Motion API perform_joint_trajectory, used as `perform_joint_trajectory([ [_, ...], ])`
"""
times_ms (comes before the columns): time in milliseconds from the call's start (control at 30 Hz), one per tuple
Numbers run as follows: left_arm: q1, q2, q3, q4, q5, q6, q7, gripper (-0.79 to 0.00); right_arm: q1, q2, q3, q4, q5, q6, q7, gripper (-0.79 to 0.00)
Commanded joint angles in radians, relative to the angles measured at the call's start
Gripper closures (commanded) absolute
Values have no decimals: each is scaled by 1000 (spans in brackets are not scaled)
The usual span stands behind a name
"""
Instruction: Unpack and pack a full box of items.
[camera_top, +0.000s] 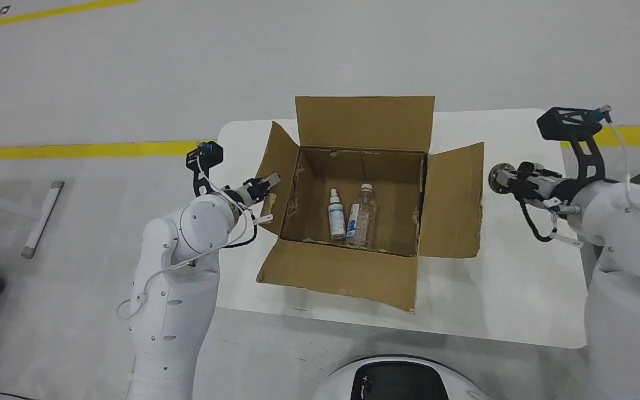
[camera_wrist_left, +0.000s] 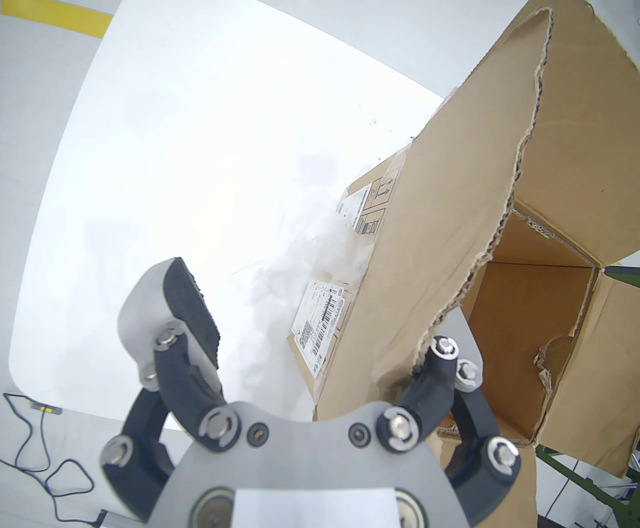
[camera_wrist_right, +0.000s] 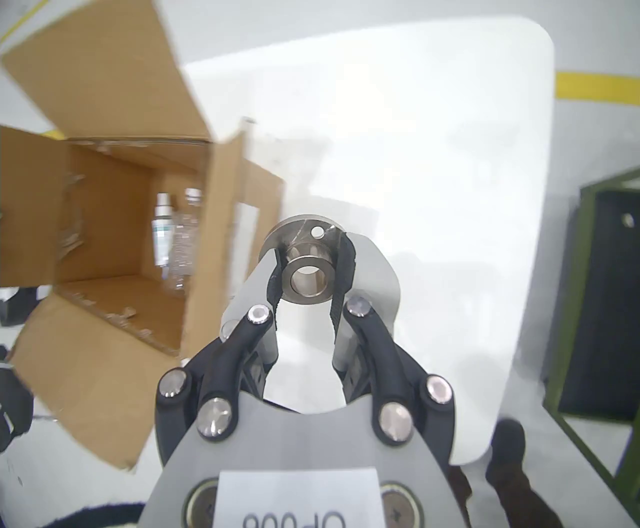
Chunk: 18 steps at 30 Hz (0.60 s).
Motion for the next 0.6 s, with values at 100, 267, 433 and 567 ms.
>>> perform_joint_trajectory([
  [100, 0, 0, 0, 0, 0, 0, 0, -785, 84, 41, -131, 22, 195, 15, 0, 0],
  [267, 0, 0, 0, 0, 0, 0, 0, -785, 200, 84, -312, 145, 255, 64, 0, 0],
  [433, 0, 0, 0, 0, 0, 0, 0, -785, 312, 109, -488, 357, 255, 117, 0, 0],
  [567, 0, 0, 0, 0, 0, 0, 0, -785, 368, 120, -585, 510, 229, 149, 0, 0],
])
